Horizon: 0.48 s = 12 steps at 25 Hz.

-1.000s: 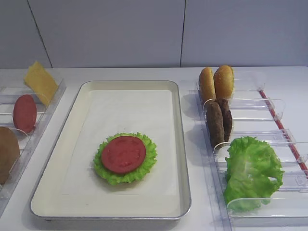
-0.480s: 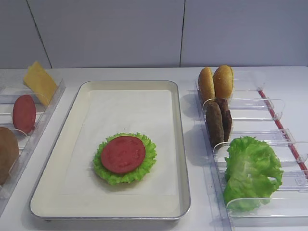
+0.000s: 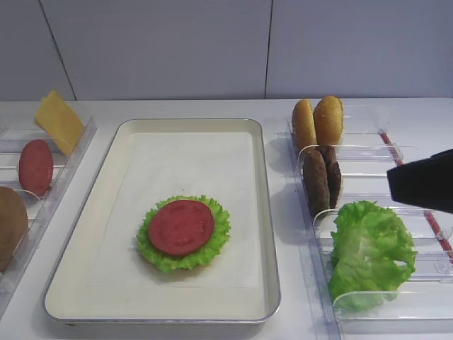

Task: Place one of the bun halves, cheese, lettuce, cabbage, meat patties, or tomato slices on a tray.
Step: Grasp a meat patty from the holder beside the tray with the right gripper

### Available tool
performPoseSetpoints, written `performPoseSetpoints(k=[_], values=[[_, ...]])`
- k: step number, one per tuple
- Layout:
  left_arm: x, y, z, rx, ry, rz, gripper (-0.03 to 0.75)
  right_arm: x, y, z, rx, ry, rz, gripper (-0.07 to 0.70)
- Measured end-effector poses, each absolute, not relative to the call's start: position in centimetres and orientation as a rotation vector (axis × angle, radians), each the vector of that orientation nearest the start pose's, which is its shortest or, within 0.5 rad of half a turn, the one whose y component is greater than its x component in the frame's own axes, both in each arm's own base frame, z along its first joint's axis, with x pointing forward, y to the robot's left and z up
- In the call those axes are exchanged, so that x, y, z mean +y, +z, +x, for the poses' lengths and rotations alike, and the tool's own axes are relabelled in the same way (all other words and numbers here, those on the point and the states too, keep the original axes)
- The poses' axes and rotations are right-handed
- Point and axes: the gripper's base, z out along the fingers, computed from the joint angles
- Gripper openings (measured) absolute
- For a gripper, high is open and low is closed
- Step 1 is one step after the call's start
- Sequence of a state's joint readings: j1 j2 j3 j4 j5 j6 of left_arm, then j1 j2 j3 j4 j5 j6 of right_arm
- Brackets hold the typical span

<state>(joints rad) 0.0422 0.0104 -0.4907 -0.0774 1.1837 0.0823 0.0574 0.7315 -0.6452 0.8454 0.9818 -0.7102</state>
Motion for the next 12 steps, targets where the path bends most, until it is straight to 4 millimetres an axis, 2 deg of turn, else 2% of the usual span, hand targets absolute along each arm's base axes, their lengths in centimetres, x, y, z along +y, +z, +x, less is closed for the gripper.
performPoseSetpoints(k=[6, 12], values=[[-0.7, 26.5, -0.8, 2.184, -0.024, 0.052, 0.43, 6.9, 31.6, 14.1, 2.201, 0.759, -0.588, 0.509], [-0.7, 26.5, -0.8, 2.184, -0.024, 0.052, 0.43, 9.6, 32.3, 16.6, 2.203, 0.755, -0.712, 0.509]])
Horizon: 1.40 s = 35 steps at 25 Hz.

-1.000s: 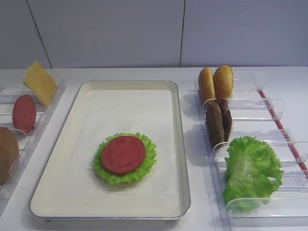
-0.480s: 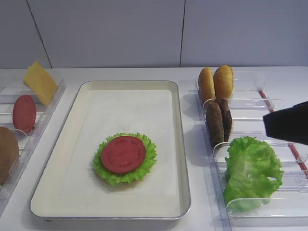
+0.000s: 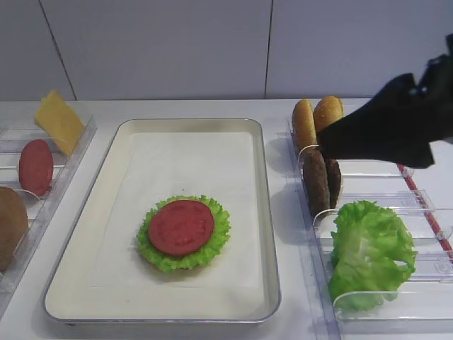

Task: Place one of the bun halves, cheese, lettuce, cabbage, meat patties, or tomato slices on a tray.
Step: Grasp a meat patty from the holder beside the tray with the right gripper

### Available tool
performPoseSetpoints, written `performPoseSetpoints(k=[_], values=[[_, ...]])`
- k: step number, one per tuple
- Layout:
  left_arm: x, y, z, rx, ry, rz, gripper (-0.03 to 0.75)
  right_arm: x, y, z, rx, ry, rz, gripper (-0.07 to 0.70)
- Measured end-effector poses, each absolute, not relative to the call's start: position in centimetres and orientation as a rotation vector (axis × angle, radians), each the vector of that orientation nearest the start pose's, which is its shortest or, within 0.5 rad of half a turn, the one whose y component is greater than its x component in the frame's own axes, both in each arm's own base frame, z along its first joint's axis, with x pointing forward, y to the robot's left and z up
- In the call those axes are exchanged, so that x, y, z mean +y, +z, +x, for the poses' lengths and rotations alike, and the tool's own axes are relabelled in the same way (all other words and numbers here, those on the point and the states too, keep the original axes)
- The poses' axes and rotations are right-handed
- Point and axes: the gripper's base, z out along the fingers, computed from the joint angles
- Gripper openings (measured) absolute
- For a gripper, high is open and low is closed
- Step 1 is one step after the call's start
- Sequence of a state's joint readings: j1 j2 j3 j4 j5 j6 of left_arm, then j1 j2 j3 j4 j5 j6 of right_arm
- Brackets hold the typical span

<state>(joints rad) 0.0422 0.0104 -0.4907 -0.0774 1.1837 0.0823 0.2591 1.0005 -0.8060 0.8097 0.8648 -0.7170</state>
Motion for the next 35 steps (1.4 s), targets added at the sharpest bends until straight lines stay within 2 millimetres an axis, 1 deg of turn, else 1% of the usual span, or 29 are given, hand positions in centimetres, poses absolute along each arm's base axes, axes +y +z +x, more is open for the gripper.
performPoseSetpoints(k=[2, 6, 10, 13, 15, 18, 25, 35], values=[[-0.7, 26.5, -0.8, 2.184, -0.024, 0.052, 0.429, 10.6, 31.9, 17.4, 2.243, 0.702, -0.757, 0.509], [-0.7, 26.5, -0.8, 2.184, -0.024, 0.052, 0.429, 12.6, 30.9, 19.2, 2.376, 0.603, -0.759, 0.509], [-0.7, 26.5, -0.8, 2.184, -0.024, 0.052, 0.429, 13.8, 29.8, 21.6, 2.516, 0.475, -0.662, 0.509], [-0.7, 26.5, -0.8, 2.184, -0.024, 0.052, 0.429, 14.1, 29.0, 23.3, 2.608, 0.381, -0.574, 0.509], [-0.7, 26.5, -0.8, 2.184, -0.024, 0.052, 0.429, 14.3, 28.6, 24.2, 2.651, 0.353, -0.511, 0.51], [-0.7, 26.5, -0.8, 2.184, -0.024, 0.052, 0.429, 14.8, 27.8, 25.2, 2.698, 0.344, -0.471, 0.51], [-0.7, 26.5, -0.8, 2.184, -0.024, 0.052, 0.429, 15.4, 25.9, 26.2, 2.773, 0.331, -0.42, 0.51], [-0.7, 26.5, -0.8, 2.184, -0.024, 0.052, 0.43, 15.6, 25.3, 26.9, 2.757, 0.327, -0.411, 0.51]])
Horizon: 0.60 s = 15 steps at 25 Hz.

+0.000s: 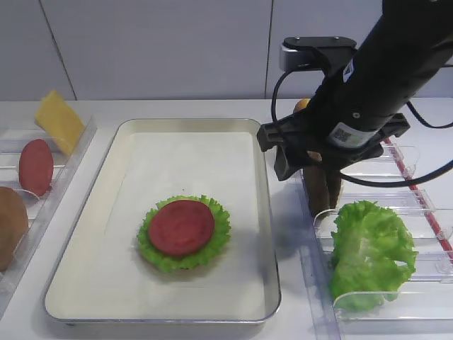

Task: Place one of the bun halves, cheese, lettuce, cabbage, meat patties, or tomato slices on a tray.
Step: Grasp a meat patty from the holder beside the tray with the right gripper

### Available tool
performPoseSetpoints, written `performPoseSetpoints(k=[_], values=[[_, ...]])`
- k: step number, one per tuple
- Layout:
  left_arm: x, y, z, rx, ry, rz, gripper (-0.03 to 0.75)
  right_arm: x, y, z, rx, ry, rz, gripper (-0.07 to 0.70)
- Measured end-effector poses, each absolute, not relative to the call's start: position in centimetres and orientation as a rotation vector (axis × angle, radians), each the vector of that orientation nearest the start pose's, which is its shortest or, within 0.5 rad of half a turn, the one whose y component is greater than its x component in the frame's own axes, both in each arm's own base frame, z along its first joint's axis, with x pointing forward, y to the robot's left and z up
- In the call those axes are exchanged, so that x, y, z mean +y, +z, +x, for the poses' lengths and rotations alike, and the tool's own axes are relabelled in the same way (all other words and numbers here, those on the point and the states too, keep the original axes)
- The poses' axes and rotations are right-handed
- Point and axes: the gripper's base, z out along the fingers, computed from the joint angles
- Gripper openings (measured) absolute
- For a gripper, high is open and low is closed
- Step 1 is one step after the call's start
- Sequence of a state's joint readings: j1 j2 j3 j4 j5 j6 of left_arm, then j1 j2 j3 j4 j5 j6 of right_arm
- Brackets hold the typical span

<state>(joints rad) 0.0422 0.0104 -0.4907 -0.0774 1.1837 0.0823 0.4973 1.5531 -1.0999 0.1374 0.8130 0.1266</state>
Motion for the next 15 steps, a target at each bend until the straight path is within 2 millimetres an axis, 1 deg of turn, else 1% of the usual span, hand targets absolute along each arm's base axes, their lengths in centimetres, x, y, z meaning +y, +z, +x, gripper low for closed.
performPoseSetpoints(k=[11, 13, 15], values=[[-0.7, 26.5, -0.8, 2.184, -0.024, 0.052, 0.429, 16.0, 23.7, 27.7, 2.796, 0.293, -0.371, 0.507], [-0.7, 26.5, -0.8, 2.184, -0.024, 0.052, 0.429, 15.8, 23.7, 27.8, 2.795, 0.276, -0.355, 0.491], [-0.7, 26.5, -0.8, 2.184, -0.024, 0.052, 0.429, 15.7, 23.7, 27.8, 2.794, 0.255, -0.341, 0.454]])
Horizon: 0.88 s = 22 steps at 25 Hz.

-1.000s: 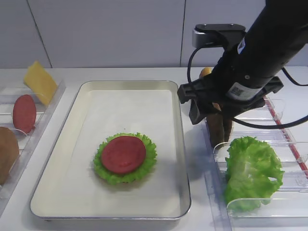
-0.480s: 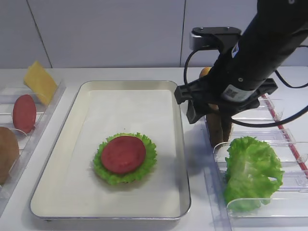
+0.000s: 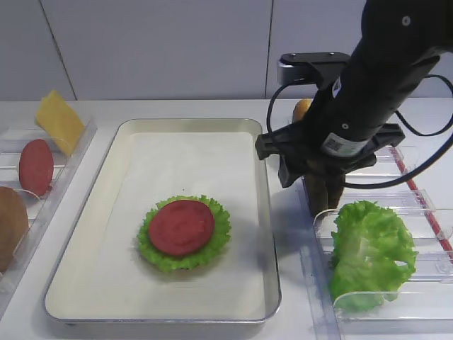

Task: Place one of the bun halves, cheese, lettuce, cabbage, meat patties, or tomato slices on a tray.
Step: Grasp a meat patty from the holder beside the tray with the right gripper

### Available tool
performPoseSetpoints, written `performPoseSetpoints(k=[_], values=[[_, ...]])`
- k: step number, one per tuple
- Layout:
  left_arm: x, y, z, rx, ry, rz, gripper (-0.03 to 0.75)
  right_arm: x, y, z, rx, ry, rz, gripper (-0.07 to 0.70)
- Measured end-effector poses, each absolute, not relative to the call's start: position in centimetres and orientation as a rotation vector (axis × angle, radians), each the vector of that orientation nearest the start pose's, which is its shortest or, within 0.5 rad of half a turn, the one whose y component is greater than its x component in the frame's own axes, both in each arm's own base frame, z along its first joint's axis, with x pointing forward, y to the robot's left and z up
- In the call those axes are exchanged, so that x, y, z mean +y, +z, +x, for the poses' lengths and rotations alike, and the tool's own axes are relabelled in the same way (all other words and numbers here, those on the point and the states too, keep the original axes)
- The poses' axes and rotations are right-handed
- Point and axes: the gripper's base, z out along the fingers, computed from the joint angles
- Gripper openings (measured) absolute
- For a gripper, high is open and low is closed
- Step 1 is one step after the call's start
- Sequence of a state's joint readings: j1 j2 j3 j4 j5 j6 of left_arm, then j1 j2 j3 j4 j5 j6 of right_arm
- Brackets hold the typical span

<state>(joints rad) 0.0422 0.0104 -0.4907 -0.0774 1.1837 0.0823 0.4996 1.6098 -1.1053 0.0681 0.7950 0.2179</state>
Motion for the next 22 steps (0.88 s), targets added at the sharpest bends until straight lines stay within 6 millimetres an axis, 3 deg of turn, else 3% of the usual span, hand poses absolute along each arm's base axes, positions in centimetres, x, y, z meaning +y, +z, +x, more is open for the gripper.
performPoseSetpoints(k=[11, 22], values=[[-0.69, 26.54, -0.8, 2.184, -0.024, 0.052, 0.43, 15.31, 23.69, 28.05, 2.787, 0.193, -0.308, 0.26], [-0.69, 26.54, -0.8, 2.184, -0.024, 0.052, 0.429, 15.12, 23.68, 28.1, 2.787, 0.163, -0.297, 0.141]])
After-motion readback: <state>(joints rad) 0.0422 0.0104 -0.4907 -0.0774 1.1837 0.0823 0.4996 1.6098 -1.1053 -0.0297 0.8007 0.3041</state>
